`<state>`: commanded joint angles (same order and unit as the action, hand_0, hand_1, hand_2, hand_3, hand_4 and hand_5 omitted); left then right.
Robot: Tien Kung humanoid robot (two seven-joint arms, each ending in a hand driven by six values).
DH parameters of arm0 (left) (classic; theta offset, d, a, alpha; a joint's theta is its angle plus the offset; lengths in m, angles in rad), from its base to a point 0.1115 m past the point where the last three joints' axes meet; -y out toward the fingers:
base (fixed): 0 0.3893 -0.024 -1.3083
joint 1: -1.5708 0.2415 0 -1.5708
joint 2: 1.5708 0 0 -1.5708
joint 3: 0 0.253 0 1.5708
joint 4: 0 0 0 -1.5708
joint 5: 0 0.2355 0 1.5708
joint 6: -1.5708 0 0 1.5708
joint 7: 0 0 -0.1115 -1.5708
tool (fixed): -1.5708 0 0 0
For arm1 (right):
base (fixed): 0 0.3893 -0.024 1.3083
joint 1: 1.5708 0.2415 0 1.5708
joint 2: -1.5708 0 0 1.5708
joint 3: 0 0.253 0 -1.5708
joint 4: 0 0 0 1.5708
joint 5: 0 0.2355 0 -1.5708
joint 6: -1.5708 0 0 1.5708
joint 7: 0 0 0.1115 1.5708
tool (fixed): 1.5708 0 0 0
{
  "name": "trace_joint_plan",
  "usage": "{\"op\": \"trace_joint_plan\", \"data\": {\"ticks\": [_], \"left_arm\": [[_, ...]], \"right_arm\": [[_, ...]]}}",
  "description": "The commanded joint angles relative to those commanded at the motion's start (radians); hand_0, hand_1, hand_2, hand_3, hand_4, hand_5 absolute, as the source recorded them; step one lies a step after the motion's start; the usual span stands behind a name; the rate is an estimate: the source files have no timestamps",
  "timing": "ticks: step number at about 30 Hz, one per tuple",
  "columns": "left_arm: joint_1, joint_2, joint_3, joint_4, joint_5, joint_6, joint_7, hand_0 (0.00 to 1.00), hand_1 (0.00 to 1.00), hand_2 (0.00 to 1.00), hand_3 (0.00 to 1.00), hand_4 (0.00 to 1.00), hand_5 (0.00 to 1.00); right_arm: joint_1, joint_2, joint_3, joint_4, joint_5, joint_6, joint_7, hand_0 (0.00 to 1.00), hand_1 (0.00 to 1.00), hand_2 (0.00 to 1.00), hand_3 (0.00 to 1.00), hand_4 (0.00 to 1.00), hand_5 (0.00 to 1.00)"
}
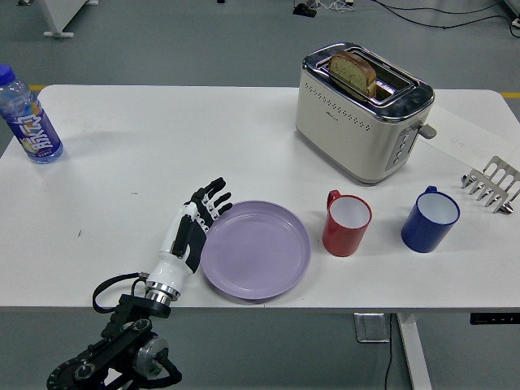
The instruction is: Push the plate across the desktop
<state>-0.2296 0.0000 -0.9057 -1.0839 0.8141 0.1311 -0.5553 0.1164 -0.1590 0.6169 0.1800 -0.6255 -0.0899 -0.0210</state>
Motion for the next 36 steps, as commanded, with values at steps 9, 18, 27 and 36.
{"op": "trace_joint_plan", "data": {"ticks": [9,18,27,36], "left_arm": [[0.006,0.0,-0.075,-0.019,0.034,0.005,0.012,0.799,0.85,0.915,0.84,0.5,0.998],[0.006,0.023,-0.246,-0.028,0.108,-0.004,0.085,0.786,0.828,0.876,0.824,0.504,0.998],[0.003,0.088,-0.41,-0.027,0.138,-0.036,0.153,0.782,0.819,0.856,0.815,0.512,0.998],[-0.002,0.164,-0.59,0.015,0.171,-0.096,0.235,0.782,0.817,0.846,0.805,0.513,0.998]], "right_arm": [[-0.006,0.0,0.005,0.0,-0.006,0.0,-0.003,0.657,0.641,0.714,0.665,0.252,0.283],[-0.01,0.002,0.006,0.0,-0.006,-0.002,-0.005,0.657,0.641,0.714,0.665,0.251,0.283],[-0.014,0.004,0.007,0.0,-0.005,-0.003,-0.006,0.657,0.641,0.713,0.664,0.251,0.284],[-0.013,0.006,0.01,0.0,-0.005,-0.002,-0.006,0.657,0.641,0.714,0.664,0.251,0.284]]}}
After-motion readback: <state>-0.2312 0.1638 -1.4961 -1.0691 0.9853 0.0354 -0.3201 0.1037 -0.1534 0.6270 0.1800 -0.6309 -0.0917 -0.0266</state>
